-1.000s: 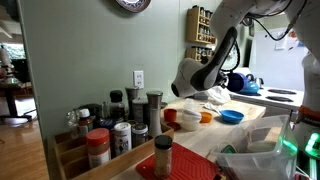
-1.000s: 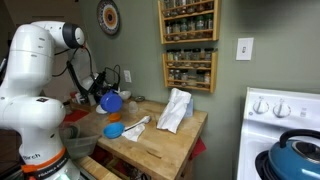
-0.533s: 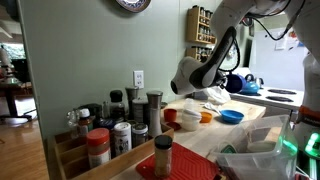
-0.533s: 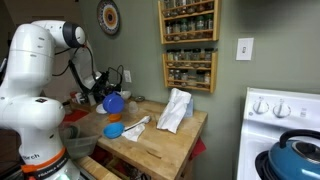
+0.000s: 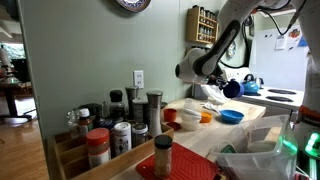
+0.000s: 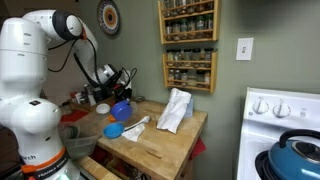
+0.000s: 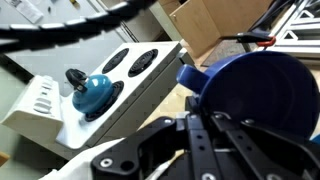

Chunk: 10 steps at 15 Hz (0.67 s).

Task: Pour the contents of the big blue cup into the blue bowl

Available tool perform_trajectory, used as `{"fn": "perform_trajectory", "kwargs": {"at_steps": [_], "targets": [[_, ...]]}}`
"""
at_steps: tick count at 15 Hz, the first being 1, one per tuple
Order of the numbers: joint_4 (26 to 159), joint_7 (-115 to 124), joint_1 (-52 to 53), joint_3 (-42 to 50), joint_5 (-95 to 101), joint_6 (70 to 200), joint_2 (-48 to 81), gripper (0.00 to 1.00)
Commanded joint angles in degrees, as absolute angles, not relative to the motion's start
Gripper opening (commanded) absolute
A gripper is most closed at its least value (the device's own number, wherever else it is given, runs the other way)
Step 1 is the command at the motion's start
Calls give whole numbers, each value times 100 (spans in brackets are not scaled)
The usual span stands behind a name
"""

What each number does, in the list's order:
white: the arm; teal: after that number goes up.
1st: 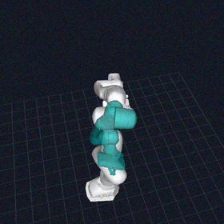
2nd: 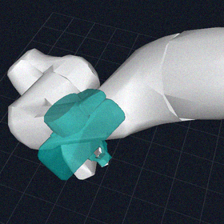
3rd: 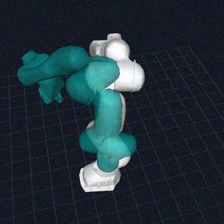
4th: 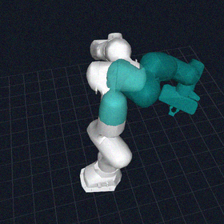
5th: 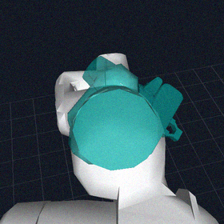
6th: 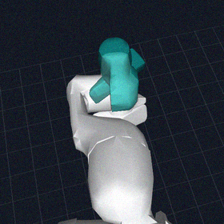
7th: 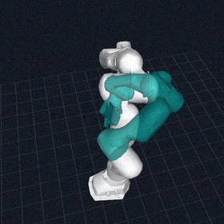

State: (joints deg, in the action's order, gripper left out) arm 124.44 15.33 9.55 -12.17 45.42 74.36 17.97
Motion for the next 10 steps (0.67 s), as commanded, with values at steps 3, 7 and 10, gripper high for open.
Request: {"fn": "perform_trajectory", "kwargs": {"at_steps": [3, 7, 10], "targets": [[13119, 1088, 510, -915, 3822, 8996, 899, 1], [13366, 1122, 370, -667, 3289, 10056, 514, 1], [13578, 1215, 306, -502, 2955, 10910, 290, 1]]}}
